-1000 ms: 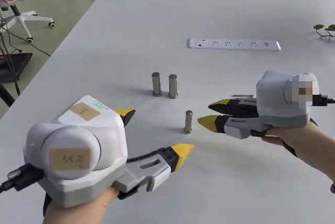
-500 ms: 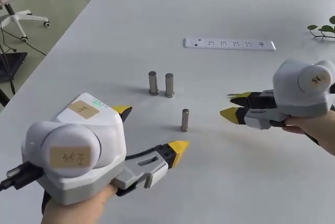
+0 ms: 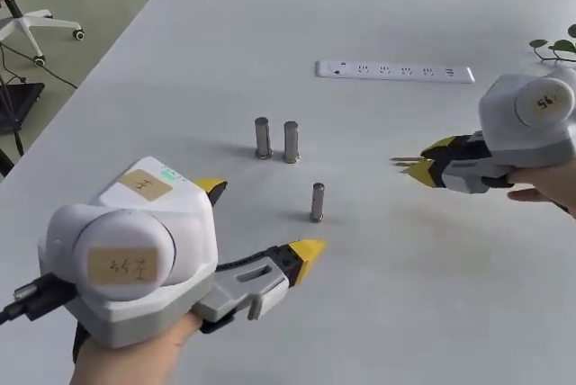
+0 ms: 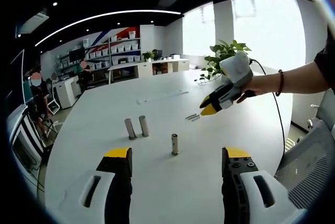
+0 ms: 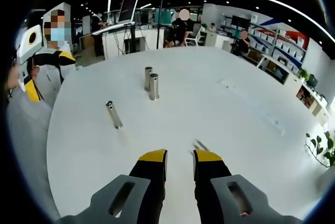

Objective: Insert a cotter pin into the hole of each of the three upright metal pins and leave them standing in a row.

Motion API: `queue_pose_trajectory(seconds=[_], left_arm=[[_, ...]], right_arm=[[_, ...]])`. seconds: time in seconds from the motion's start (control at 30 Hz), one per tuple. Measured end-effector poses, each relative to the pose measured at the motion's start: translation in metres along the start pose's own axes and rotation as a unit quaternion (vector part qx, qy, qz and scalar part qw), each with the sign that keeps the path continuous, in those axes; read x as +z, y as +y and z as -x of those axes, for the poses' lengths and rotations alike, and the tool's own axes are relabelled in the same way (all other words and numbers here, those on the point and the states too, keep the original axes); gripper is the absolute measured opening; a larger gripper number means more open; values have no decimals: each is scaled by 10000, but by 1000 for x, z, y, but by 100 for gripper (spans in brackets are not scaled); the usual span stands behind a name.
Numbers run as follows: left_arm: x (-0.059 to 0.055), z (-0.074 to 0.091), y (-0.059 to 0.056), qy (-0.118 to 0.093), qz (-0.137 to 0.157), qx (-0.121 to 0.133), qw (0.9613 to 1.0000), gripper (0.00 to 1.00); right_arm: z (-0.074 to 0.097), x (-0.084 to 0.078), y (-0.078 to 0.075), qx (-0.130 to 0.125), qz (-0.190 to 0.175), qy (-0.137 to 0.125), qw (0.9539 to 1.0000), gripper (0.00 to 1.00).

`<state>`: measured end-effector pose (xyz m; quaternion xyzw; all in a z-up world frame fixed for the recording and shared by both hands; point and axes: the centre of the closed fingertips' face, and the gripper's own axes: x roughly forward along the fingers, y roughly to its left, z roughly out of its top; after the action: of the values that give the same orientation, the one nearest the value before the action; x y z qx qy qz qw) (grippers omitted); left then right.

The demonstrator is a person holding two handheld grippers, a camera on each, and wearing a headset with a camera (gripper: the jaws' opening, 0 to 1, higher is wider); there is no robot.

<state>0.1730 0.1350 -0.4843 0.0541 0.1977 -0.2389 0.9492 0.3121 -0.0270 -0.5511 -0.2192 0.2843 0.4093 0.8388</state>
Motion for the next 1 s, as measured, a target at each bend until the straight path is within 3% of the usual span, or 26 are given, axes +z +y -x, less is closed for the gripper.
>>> queue_pose_trajectory(seconds=[0.1, 0.13, 0.23, 0.57, 0.8, 1.0], left_arm=[[-1, -1, 0, 8, 13, -5, 10000, 69], [-2, -1, 0, 10, 12, -6, 10000, 69], [-3, -1, 0, 22, 37, -5, 10000, 69], [-4, -7, 0, 47, 22, -77, 10000, 68], [-7, -11, 1, 83, 29, -110, 9999, 68], [-8, -14, 3, 96, 27, -135, 9999, 67]], right_arm=[[-3, -6, -5, 34, 125, 271, 9995, 15], [-7, -8, -15, 43, 236, 397, 9989, 14], [-10, -11, -22, 91, 366, 591, 9975, 13], [-25, -26, -21, 445, 827, 1174, 9886, 10], [-35, -37, -25, 542, 1009, 1504, 9820, 7], [-46, -42, -37, 641, 1010, 1603, 9798, 5]])
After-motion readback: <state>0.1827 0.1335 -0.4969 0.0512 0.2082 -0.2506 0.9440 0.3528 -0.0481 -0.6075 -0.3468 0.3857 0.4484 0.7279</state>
